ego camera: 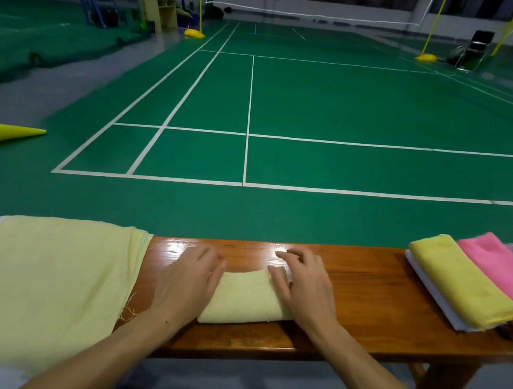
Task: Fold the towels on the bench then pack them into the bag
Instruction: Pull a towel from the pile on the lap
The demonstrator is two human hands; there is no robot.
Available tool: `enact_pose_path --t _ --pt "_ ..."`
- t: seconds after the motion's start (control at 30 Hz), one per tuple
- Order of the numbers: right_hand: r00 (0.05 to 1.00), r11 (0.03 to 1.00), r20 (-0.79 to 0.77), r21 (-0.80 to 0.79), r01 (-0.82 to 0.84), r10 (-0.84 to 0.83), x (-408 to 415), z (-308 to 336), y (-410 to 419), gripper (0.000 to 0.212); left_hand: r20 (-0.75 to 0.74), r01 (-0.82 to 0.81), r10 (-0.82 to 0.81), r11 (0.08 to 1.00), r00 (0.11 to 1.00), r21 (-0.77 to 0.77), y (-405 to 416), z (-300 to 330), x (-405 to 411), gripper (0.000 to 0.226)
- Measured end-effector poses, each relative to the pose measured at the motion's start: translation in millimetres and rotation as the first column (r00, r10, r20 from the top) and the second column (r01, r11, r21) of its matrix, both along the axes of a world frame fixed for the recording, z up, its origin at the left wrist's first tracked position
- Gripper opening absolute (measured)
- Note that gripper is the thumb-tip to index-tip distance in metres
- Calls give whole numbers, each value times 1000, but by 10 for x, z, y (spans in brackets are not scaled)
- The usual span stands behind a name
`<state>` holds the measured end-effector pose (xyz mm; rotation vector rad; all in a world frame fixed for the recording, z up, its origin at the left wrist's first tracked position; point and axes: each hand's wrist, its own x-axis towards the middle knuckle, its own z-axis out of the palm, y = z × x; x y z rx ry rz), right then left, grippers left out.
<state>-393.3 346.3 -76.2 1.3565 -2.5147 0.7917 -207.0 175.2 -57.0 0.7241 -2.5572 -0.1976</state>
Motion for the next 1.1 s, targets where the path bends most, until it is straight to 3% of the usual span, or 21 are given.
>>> enact_pose_path --t 0.07,0.13,0.23,0.33,0.47,0.6,0.77,0.97,1.1 --pt "979 981 -78 60 -186 191 69 7 -5 44 38 120 -118 991 992 -55 157 -53 -2 40" --pt "938 918 -55 233 -321 342 190 -9 26 54 220 170 -174 985 960 35 226 -149 -20 56" --pt "943 869 60 372 -325 327 218 -97 82 59 433 139 -225 965 873 221 141 -171 -47 64" --pt "965 898 -12 369 -239 261 145 -63 112 56 496 133 -210 973 842 186 89 -107 -61 63" --pt "965 883 -23 409 -231 263 37 -17 136 58 415 116 -158 985 896 125 -17 -33 -30 59" --pt "953 816 142 493 -302 267 -48 106 182 81 339 -69 -109 878 934 473 -201 4 -22 53" --pt "937 799 235 492 -345 259 -19 133 198 89 384 -127 -142 793 912 596 -213 60 -57 48" --pt "901 827 369 415 -378 227 -29 161 199 87 229 20 -224 755 947 655 -181 103 -79 46" --pt "867 884 409 238 -402 284 63 201 168 84 24 172 -252 726 967 666 -100 225 -97 42"
